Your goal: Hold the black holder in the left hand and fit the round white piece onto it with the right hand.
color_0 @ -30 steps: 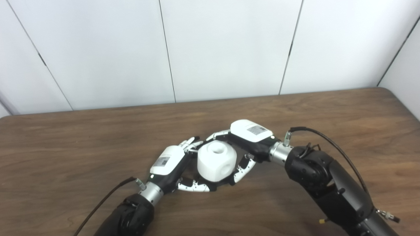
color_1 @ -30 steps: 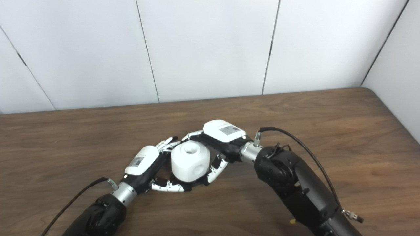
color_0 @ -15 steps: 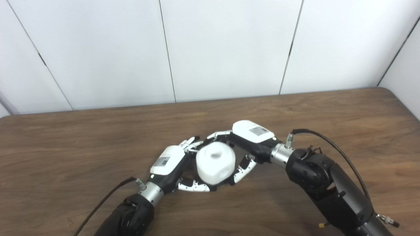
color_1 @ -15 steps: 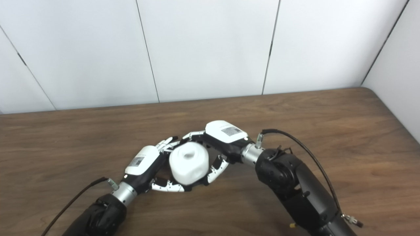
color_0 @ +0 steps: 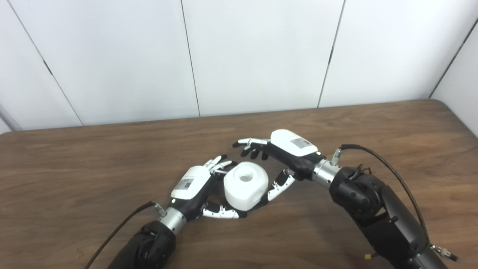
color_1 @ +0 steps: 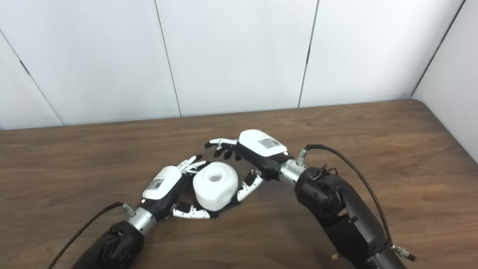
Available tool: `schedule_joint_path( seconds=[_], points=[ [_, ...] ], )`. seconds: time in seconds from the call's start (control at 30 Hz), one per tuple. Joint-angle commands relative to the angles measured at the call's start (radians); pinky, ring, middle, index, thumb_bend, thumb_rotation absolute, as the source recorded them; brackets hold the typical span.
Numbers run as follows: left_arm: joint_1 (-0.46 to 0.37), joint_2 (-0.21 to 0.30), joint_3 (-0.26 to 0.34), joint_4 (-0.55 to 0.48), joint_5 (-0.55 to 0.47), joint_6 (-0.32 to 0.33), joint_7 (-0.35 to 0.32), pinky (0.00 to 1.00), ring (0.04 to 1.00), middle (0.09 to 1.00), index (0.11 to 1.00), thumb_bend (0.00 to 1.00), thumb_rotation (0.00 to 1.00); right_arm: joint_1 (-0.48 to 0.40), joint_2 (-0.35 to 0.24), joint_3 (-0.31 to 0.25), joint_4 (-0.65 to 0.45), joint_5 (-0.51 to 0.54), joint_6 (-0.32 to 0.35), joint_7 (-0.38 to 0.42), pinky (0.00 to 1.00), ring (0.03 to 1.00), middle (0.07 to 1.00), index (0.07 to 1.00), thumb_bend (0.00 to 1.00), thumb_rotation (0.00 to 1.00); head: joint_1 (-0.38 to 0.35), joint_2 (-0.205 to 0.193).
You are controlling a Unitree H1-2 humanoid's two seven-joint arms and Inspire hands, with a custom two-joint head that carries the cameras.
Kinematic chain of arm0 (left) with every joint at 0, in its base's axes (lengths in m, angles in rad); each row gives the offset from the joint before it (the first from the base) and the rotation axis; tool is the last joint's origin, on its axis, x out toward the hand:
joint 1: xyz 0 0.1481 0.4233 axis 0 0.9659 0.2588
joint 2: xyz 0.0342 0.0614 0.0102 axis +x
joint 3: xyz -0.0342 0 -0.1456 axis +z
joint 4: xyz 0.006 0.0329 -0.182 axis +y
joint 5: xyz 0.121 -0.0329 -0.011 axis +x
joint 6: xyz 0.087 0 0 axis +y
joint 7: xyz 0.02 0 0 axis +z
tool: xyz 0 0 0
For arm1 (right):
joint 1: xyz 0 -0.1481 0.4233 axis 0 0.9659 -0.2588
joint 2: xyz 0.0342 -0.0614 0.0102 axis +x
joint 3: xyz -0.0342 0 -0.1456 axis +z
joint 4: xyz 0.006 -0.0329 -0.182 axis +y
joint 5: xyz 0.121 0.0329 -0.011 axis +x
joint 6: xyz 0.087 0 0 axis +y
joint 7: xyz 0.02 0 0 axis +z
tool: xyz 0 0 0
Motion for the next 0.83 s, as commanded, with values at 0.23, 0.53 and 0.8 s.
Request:
schedule_joint_path(
  seconds=[0.23,0.53,0.8],
  points=[
    [0.092,-0.025,-0.065,0.093,0.037,0.051,-0.08,0.98,0.981,0.896,0.484,0.52,0.05,-0.107,-0.095,0.004,-0.077,-0.005,0.135,0.197,0.61,0.804,0.939,0.997,0.82,0.11,0.0,-0.002],
    [0.083,-0.013,-0.06,0.109,0.041,0.04,-0.067,0.97,0.976,0.893,0.484,0.52,0.05,-0.119,-0.223,-0.042,-0.127,0.019,0.265,0.328,0.63,0.82,0.924,0.915,0.85,0.0,0.004,-0.014],
    [0.077,0.006,-0.052,0.1,0.042,0.041,-0.07,0.97,0.976,0.894,0.484,0.52,0.05,-0.038,-0.108,-0.298,-0.072,0.17,0.095,-0.04,0.56,0.701,0.767,0.752,0.79,0.0,0.007,-0.024]
  ],
)
